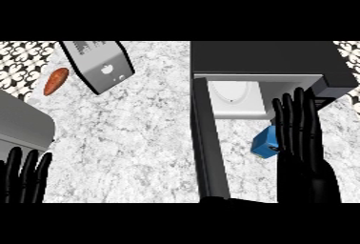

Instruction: Pick up the milk, place it into the microwave and close the microwave

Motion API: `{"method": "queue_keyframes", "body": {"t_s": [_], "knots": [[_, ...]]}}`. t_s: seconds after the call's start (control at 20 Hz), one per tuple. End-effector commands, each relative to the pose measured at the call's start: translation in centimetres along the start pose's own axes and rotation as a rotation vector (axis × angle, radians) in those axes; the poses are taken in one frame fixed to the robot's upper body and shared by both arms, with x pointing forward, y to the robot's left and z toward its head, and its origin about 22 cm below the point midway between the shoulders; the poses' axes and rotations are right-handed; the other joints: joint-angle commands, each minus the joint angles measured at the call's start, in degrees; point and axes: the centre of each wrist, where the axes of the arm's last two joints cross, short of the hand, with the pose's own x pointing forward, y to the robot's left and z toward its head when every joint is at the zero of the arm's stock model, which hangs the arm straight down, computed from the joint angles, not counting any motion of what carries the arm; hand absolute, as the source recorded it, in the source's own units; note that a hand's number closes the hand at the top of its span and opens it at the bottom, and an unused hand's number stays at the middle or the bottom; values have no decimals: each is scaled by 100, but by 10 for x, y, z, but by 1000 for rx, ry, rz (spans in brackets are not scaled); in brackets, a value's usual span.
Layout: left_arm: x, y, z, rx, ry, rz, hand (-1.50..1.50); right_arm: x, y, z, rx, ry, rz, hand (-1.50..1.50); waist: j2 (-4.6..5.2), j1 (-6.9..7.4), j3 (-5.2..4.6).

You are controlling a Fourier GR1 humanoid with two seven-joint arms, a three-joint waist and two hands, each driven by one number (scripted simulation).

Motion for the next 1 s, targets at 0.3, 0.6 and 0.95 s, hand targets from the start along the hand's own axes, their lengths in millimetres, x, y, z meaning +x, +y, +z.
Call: {"method": "queue_keyframes", "body": {"t_s": [0.3,0.6,0.95], "knots": [[-16,17,21,7,-5,-7,-150,-35,-25,16,-114,70,61,-150,3,-10,2],[-20,9,44,-5,-9,-5,-150,-70,-33,15,-158,120,74,-150,-3,23,1],[-3,33,40,-15,0,-4,-150,-97,-79,38,-239,150,88,-150,0,0,2]]}}
